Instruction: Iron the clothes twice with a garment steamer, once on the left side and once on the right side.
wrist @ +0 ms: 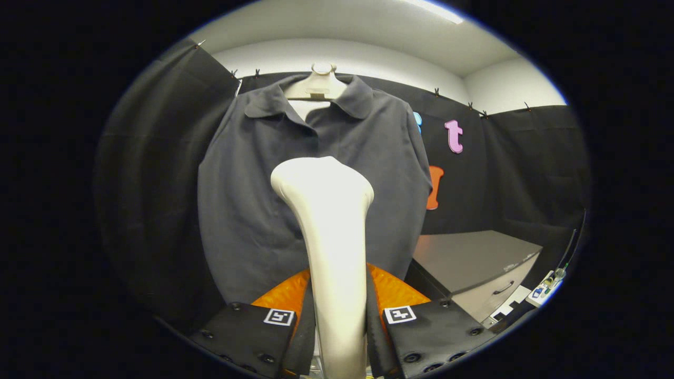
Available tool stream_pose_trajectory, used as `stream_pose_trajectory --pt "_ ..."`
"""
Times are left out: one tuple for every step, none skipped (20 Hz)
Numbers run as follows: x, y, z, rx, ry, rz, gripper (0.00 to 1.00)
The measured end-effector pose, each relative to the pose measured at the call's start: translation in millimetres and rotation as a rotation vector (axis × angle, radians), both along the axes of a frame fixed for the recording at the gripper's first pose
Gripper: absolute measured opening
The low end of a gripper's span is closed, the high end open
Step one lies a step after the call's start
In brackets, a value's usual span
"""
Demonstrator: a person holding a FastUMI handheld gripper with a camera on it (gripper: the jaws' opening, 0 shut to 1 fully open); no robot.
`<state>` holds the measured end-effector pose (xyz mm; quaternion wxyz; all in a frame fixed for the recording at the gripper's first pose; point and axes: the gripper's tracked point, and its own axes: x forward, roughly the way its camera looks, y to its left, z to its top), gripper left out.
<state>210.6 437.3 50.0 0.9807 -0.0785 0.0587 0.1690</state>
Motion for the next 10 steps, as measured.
stream_pose_trajectory --pt "1 12 7 0.012 -0.006 0.013 0.48" --pt "0 27 18 0.029 -0.008 0.034 0.48" --pt "-1 44 27 0.042 -0.012 0.054 0.48" --pt "0 57 34 0.046 -0.021 0.070 0.48" --pt "2 68 42 0.046 -0.038 0.082 0.48" --pt "4 77 44 0.040 -0.047 0.094 0.48" --pt "7 86 45 0.037 -0.050 0.104 0.48" --pt "7 95 46 0.043 -0.049 0.114 0.48" --pt "10 103 47 0.049 -0.046 0.125 0.48" --pt "13 110 48 0.048 -0.043 0.132 0.48"
